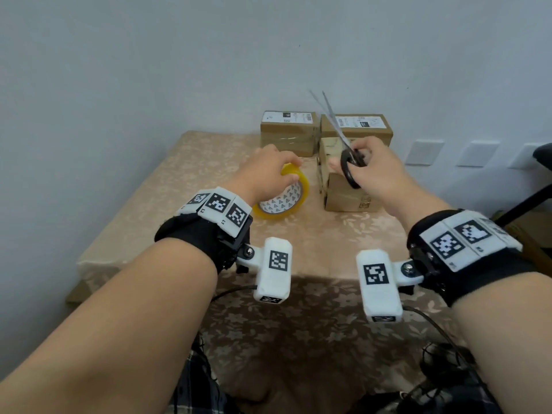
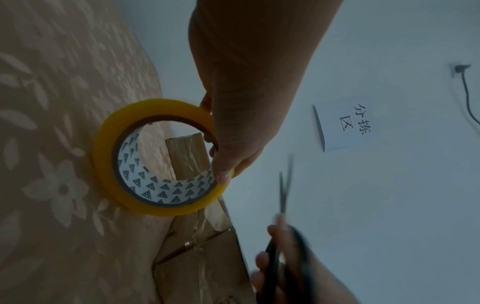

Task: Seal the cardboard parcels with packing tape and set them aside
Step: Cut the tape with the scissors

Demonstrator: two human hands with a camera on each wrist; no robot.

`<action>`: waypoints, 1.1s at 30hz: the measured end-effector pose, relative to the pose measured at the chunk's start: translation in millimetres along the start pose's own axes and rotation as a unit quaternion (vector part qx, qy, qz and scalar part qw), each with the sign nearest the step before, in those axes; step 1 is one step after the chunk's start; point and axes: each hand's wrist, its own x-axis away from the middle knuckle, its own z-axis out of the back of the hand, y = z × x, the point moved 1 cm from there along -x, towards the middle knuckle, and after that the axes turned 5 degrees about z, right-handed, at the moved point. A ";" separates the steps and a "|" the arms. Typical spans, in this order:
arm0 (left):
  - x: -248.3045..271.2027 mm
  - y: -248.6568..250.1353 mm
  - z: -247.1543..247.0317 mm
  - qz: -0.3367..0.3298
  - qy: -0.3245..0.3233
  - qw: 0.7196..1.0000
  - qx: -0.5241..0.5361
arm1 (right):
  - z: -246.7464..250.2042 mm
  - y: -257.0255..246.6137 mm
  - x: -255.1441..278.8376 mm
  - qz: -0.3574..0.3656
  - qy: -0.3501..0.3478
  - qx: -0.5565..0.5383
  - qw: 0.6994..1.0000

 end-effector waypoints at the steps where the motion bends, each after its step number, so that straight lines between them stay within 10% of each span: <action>1: -0.7 0.6 0.0 0.002 -0.003 1.000 -0.004 | 5.0 -3.4 7.9 -0.022 -0.042 -0.031 0.998; 9: 4.0 7.8 7.8 -0.004 0.004 1.000 -0.010 | 9.4 1.0 55.8 -0.138 -0.318 -0.072 0.935; 20: 26.3 17.4 14.0 -0.021 -0.012 1.000 0.002 | 25.6 11.8 69.9 -0.168 -0.249 -0.021 0.954; 33: 45.5 35.0 18.5 0.003 -0.032 0.998 -0.059 | 47.5 -20.5 93.4 -0.279 -0.388 -0.009 0.878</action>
